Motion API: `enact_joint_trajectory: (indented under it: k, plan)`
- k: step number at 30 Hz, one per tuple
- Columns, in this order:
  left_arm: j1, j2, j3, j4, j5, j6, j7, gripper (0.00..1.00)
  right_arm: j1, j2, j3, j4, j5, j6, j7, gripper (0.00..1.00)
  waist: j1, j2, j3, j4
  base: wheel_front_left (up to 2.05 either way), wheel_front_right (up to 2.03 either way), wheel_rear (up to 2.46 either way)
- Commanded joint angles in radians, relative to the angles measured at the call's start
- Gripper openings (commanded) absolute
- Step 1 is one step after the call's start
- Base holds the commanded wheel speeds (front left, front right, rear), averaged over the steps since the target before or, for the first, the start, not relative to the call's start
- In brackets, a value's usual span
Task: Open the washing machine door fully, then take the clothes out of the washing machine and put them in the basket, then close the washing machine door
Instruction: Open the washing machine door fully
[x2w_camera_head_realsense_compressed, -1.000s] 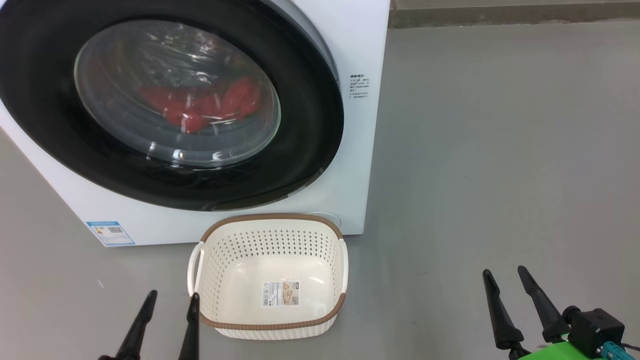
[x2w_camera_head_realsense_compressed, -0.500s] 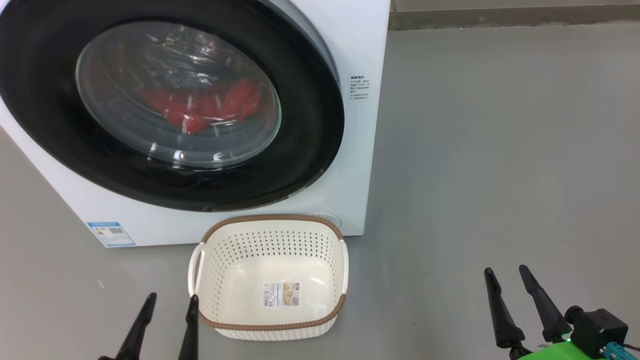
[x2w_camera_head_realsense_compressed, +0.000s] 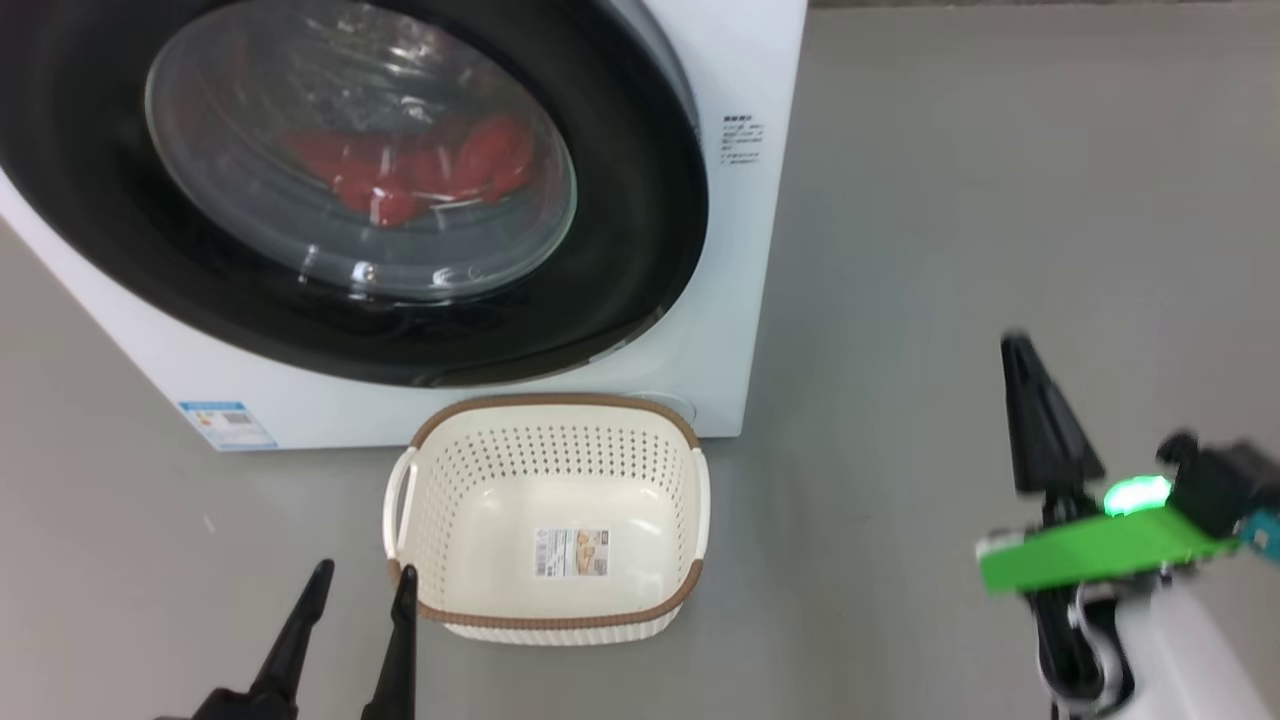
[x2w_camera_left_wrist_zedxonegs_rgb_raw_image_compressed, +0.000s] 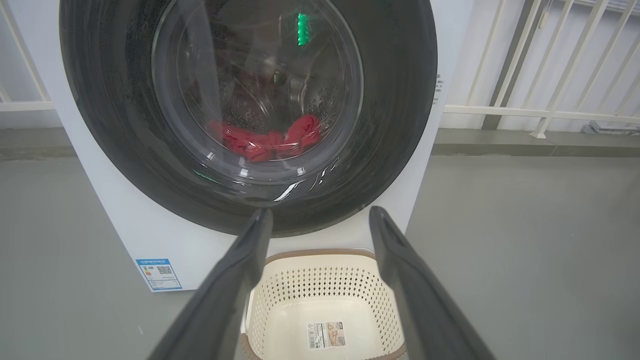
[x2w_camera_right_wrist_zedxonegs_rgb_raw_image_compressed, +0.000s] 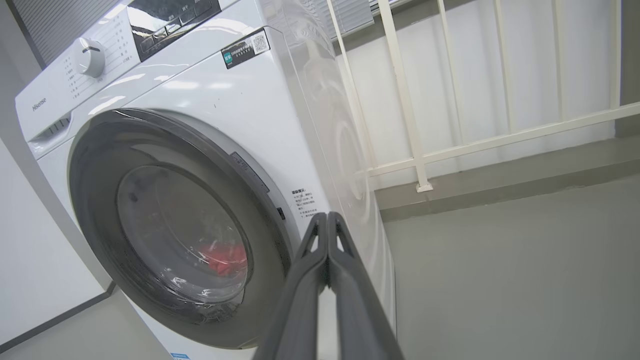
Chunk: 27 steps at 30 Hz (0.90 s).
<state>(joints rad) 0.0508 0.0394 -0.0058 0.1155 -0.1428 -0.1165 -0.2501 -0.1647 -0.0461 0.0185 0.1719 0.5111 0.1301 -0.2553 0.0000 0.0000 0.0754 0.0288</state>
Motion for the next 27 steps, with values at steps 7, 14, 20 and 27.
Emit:
enact_joint_trajectory:
  k: [7,14,20,27]
  plan:
    - [-0.075,0.011,0.004,-0.01,-0.011,-0.009,-0.012,1.0,-0.243,-0.007,0.033,-0.002,0.076,0.001,-0.006,0.0,0.0,0.0,0.069,0.055,0.0,0.0,0.0]
    - [-0.12,0.011,-0.018,0.005,-0.024,-0.012,-0.012,1.0,-0.401,-0.056,0.059,0.068,0.184,0.001,-0.006,0.0,0.0,0.0,0.114,0.111,0.0,0.0,0.0]
    - [-0.137,0.011,-0.028,0.018,-0.03,-0.013,-0.012,1.0,-0.523,-0.116,0.16,0.179,0.358,0.001,-0.005,0.0,0.0,0.0,0.138,0.139,0.0,0.0,0.0]
    - [-0.161,0.011,-0.048,0.023,-0.039,-0.014,-0.012,1.0,-0.646,-0.173,0.241,0.259,0.591,0.001,0.077,0.0,0.0,0.0,0.174,0.165,0.0,0.0,0.0]
